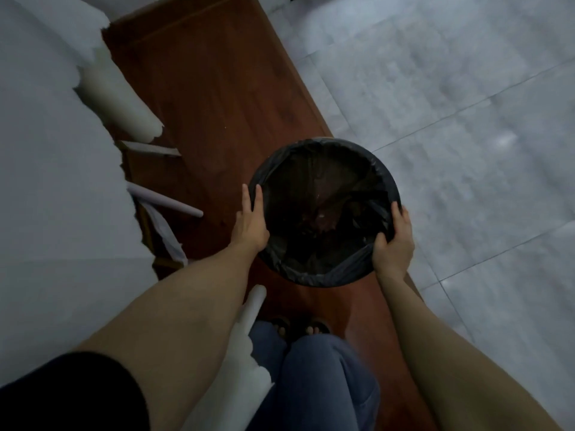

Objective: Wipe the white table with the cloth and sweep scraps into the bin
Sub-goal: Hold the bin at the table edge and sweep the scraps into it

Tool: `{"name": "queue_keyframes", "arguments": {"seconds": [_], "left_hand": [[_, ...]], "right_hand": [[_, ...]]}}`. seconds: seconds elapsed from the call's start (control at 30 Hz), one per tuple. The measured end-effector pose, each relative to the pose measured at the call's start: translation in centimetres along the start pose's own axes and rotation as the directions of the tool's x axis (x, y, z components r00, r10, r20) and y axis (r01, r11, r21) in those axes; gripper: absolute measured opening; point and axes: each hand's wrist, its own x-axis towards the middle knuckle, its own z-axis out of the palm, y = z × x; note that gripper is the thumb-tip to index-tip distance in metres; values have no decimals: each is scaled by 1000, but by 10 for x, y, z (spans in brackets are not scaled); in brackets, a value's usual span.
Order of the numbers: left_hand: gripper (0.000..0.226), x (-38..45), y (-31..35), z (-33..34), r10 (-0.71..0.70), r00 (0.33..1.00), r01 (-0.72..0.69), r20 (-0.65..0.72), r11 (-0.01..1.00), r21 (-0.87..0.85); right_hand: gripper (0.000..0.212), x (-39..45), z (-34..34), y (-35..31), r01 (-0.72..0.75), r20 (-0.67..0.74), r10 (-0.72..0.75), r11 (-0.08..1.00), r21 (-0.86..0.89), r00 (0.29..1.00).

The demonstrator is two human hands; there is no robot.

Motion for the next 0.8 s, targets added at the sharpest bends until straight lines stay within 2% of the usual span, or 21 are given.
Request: {"name": "queue_keyframes", "arguments": {"seconds": [0.33, 0.47, 0.63, 0.8], "left_hand": [[101, 41, -14, 40, -20, 999, 21, -38, 999, 50], [101, 41, -13, 40, -25, 999, 27, -33, 996, 81], [99, 23, 1, 17, -24, 1000, 23, 6, 988, 153], [93, -24, 25, -34, 45, 999, -46, 9, 983, 177]], "right_hand": [[71, 15, 46, 39, 33, 38, -31, 998, -59, 999], [71, 13, 46, 34, 47, 61, -38, 987, -155, 997], [77, 9, 26, 10, 69, 187, -14, 954, -290, 982], [73, -4, -17, -53, 104, 264, -6, 927, -360, 965]]}}
